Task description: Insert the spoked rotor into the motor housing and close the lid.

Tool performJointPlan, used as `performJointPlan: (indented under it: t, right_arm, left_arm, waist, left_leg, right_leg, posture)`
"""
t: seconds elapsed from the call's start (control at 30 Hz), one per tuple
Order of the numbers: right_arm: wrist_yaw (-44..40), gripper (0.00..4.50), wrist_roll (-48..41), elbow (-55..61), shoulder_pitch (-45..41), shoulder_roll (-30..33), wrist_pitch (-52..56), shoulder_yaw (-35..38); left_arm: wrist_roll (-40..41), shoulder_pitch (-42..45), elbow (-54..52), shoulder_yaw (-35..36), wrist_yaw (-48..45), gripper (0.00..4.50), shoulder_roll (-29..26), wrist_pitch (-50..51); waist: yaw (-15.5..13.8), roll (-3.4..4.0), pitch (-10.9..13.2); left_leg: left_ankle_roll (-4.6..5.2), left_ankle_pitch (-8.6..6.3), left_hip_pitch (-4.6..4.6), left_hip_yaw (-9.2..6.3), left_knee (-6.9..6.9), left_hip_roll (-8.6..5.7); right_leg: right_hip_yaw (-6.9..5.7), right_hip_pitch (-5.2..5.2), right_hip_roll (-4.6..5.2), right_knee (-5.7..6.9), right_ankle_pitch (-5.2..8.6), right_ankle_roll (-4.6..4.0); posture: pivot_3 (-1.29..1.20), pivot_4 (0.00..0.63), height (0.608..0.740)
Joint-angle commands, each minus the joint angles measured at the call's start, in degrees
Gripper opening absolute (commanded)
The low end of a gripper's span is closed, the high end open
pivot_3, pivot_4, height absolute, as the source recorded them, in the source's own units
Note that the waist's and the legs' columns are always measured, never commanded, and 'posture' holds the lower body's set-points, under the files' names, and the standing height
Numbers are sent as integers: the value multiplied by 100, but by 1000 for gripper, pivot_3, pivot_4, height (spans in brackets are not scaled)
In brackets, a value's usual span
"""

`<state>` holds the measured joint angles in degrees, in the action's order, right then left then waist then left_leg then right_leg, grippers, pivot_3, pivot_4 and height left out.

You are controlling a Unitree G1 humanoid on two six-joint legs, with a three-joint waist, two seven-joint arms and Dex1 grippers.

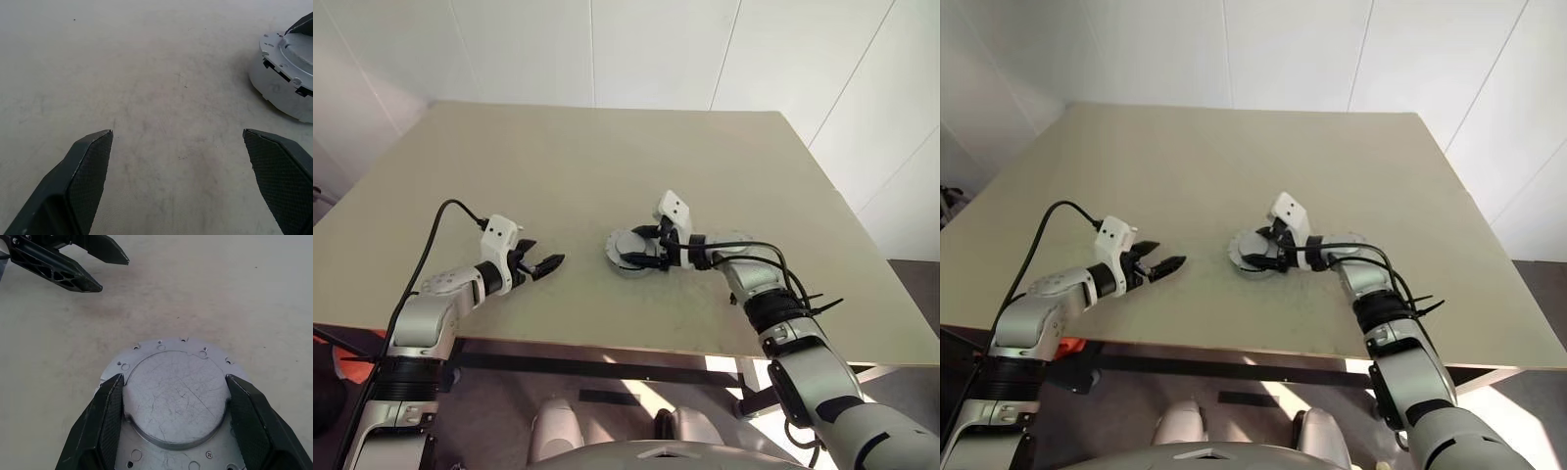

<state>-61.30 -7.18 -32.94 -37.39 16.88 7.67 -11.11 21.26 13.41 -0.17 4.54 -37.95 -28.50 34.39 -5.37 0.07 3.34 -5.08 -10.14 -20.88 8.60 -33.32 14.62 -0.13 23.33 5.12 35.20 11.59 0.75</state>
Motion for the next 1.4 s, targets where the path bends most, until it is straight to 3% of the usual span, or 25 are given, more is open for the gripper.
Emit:
performJointPlan:
  t: [0.03, 1.4]
  right_arm:
    - [-159, 3165, -330, 457, -34, -1, 197, 202]
    - [31, 3165, 144, -55, -27, 61, -92, -28]
  left_arm:
    - [-2, 76, -162, 14, 9, 4500, -13, -61]
    - [9, 27, -213, 16, 26, 4500, -24, -25]
  waist:
    - [5, 0, 0]
    - [-1, 0, 0]
  left_leg:
    - [0, 0, 0, 0, 0, 2]
    - [1, 1, 2, 0, 0, 3]
  right_leg:
    - [0, 1, 0, -1, 0, 0]
    - [0, 0, -1, 1, 0, -1]
  posture:
    - [0, 0, 740]
    - [0, 0, 740]
